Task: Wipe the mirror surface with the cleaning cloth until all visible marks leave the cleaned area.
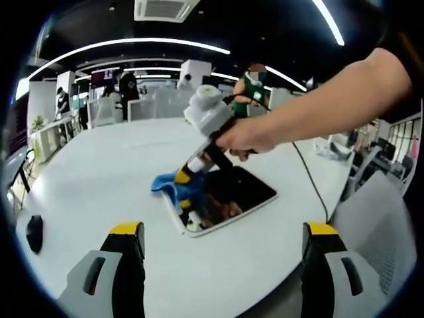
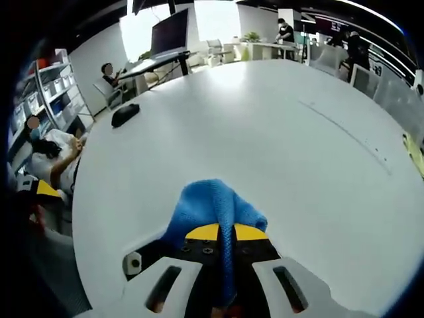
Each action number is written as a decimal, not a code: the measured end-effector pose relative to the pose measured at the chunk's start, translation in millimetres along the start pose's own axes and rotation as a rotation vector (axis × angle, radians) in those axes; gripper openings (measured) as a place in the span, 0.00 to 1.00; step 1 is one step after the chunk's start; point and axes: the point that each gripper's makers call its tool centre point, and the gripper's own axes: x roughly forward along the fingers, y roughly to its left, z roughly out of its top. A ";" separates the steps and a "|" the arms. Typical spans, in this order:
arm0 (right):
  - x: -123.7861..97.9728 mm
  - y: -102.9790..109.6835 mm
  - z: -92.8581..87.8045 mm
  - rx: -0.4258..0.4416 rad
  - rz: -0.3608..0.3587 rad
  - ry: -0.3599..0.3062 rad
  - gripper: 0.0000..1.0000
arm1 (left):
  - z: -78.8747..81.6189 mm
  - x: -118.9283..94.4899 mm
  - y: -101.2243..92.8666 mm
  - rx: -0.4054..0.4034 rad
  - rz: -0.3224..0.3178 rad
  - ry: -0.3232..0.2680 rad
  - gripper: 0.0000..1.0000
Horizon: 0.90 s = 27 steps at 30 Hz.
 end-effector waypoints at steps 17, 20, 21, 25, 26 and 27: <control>-8.3 -8.1 -7.2 -0.006 -0.011 0.015 0.01 | -1.2 -0.6 1.1 -0.001 0.010 0.007 1.00; -10.4 -10.3 -9.7 -0.008 -0.016 0.020 0.01 | -1.4 -0.7 1.2 -0.001 0.012 0.010 1.00; -11.0 -11.9 -10.8 -0.008 -0.017 0.021 0.01 | -2.0 -0.6 1.1 -0.001 0.011 0.013 1.00; -13.2 -14.3 -13.1 -0.008 -0.020 0.025 0.01 | -3.0 -0.4 1.1 0.000 0.009 0.018 1.00; -13.7 -15.3 -13.7 -0.009 -0.021 0.026 0.01 | -3.1 -0.3 1.1 -0.001 0.008 0.019 1.00; -13.8 -16.0 -14.1 -0.009 -0.022 0.027 0.01 | -3.3 -0.3 1.0 -0.001 0.008 0.020 1.00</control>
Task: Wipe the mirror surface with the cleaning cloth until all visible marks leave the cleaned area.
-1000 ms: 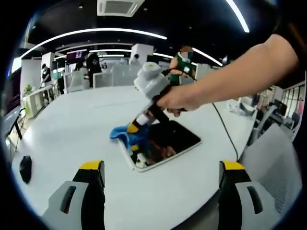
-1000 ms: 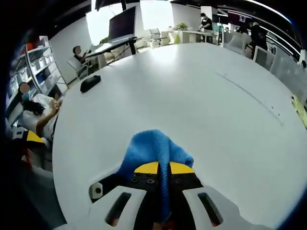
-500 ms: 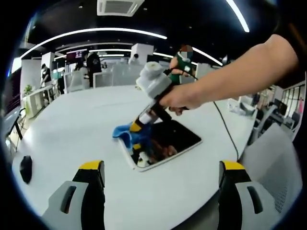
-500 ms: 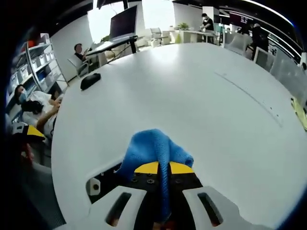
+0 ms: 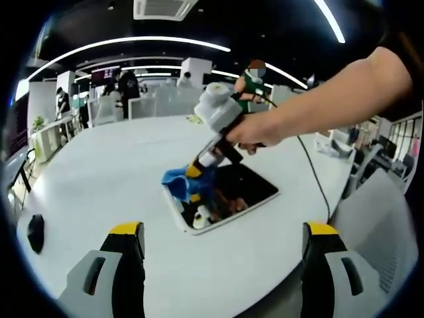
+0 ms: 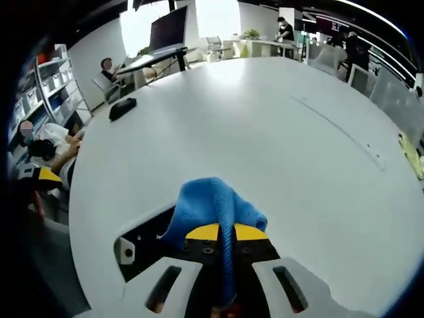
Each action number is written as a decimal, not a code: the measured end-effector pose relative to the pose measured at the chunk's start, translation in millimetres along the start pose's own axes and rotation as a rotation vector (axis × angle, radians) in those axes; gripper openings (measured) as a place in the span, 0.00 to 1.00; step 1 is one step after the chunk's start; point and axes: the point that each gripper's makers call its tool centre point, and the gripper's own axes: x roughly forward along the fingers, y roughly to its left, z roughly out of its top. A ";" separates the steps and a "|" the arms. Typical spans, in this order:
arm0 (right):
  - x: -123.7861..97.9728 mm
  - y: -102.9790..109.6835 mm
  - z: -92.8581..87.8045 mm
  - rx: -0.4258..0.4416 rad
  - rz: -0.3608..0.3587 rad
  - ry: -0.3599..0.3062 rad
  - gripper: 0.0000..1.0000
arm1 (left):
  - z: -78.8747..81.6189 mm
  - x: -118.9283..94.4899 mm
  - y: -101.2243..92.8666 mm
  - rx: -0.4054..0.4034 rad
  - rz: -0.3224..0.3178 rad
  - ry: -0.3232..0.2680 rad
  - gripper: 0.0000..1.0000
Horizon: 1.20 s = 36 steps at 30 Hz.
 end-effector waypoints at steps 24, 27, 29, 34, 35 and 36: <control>-5.3 -7.2 -6.8 0.001 -0.021 0.008 0.01 | -1.5 0.4 0.6 -0.006 0.002 0.008 1.00; -6.7 -6.1 -7.5 0.000 -0.023 0.009 0.01 | -1.8 0.6 0.9 -0.007 0.002 0.008 1.00; -7.8 -5.4 -8.3 -0.001 -0.025 0.009 0.01 | -1.9 0.7 1.3 -0.008 0.003 0.007 1.00; -10.9 -3.7 -10.5 -0.002 -0.032 0.009 0.01 | -1.5 0.6 0.9 -0.009 0.004 0.008 1.00; -11.9 -2.5 -11.1 -0.003 -0.035 0.008 0.01 | -1.5 0.6 0.9 -0.008 0.004 0.008 1.00; -12.4 -1.7 -11.3 -0.005 -0.037 0.007 0.01 | -1.6 0.7 0.9 -0.008 0.005 0.009 1.00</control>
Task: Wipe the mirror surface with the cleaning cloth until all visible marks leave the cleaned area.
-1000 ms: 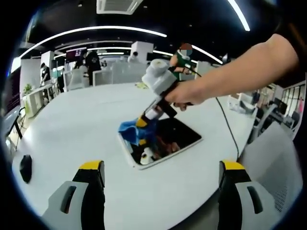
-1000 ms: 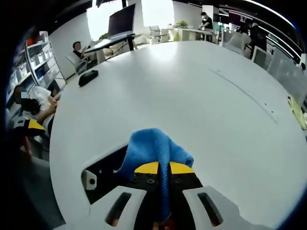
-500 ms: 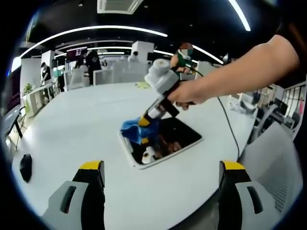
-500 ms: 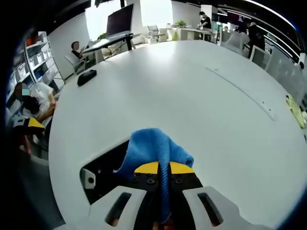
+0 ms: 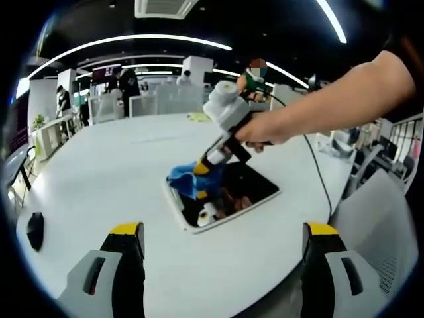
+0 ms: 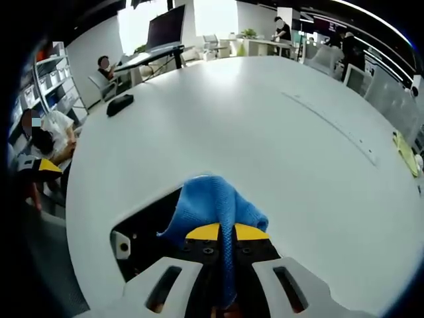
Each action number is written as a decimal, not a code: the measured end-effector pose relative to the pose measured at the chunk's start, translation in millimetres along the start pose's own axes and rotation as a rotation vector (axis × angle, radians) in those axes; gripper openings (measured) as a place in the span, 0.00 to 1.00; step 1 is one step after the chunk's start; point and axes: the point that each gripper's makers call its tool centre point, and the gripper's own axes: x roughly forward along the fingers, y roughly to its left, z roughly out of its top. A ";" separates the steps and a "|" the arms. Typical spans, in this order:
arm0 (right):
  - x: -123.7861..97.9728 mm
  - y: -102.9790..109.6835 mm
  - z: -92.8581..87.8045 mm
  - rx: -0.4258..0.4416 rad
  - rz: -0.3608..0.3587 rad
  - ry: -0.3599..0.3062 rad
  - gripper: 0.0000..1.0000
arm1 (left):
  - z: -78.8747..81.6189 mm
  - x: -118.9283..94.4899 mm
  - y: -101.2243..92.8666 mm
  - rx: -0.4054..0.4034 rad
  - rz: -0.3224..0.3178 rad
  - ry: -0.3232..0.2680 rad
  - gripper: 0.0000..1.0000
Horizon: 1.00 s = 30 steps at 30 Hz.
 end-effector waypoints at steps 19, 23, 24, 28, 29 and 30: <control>-7.2 9.6 -8.0 0.023 -0.019 -0.017 0.01 | -0.2 0.2 1.8 -0.005 0.006 -0.004 1.00; -8.7 12.0 -10.6 0.024 -0.018 -0.024 0.01 | -0.5 0.1 2.2 -0.004 0.006 -0.005 1.00; -9.0 12.5 -11.0 0.025 -0.019 -0.025 0.01 | -0.5 0.2 2.2 -0.005 0.006 -0.005 1.00; -10.5 14.6 -13.2 0.031 -0.020 -0.029 0.01 | -1.5 0.3 2.2 -0.003 0.005 -0.001 1.00; -10.9 15.3 -13.9 0.032 -0.020 -0.030 0.01 | -1.5 0.3 2.2 -0.002 0.005 -0.001 1.00; -11.7 16.4 -15.0 0.035 -0.022 -0.031 0.01 | -1.3 0.3 2.6 -0.002 0.006 -0.004 1.00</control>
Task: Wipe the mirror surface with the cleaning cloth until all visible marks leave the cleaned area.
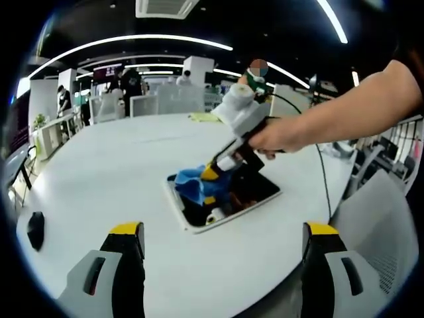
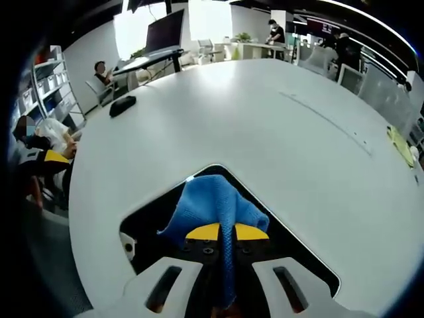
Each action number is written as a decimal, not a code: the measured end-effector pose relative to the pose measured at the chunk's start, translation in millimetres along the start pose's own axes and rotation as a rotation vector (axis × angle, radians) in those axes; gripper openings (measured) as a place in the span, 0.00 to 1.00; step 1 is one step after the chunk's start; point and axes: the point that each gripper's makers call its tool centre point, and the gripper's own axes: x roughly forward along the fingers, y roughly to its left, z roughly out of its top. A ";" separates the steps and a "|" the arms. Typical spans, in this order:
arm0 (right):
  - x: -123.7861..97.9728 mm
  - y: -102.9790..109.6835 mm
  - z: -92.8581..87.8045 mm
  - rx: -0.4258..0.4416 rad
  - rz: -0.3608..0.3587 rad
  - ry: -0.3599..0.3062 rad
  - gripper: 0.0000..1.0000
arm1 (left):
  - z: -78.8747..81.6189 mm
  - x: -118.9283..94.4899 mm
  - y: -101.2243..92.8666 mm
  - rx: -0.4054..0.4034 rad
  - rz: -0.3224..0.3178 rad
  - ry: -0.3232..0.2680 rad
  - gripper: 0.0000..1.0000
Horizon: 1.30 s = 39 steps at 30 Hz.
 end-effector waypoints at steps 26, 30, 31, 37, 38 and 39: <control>-16.8 35.8 -23.3 0.030 -0.026 -0.017 0.01 | -6.9 3.0 -8.1 0.032 -0.034 0.042 1.00; -18.9 39.5 -26.3 0.020 -0.020 -0.023 0.01 | -5.7 2.7 -10.1 0.023 -0.043 0.037 0.99; -19.6 40.5 -27.2 0.024 -0.017 -0.025 0.01 | -6.0 2.7 -9.1 0.007 -0.043 0.038 0.99; -22.0 50.4 -31.4 0.001 -0.002 -0.016 0.01 | -8.3 3.3 -12.6 0.009 -0.056 0.054 0.99; -22.9 52.7 -32.7 -0.001 0.001 -0.017 0.01 | -8.1 3.1 -11.8 0.009 -0.053 0.053 0.99; -23.4 53.8 -33.4 -0.001 0.003 -0.018 0.01 | -7.8 3.1 -10.6 0.006 -0.047 0.051 0.99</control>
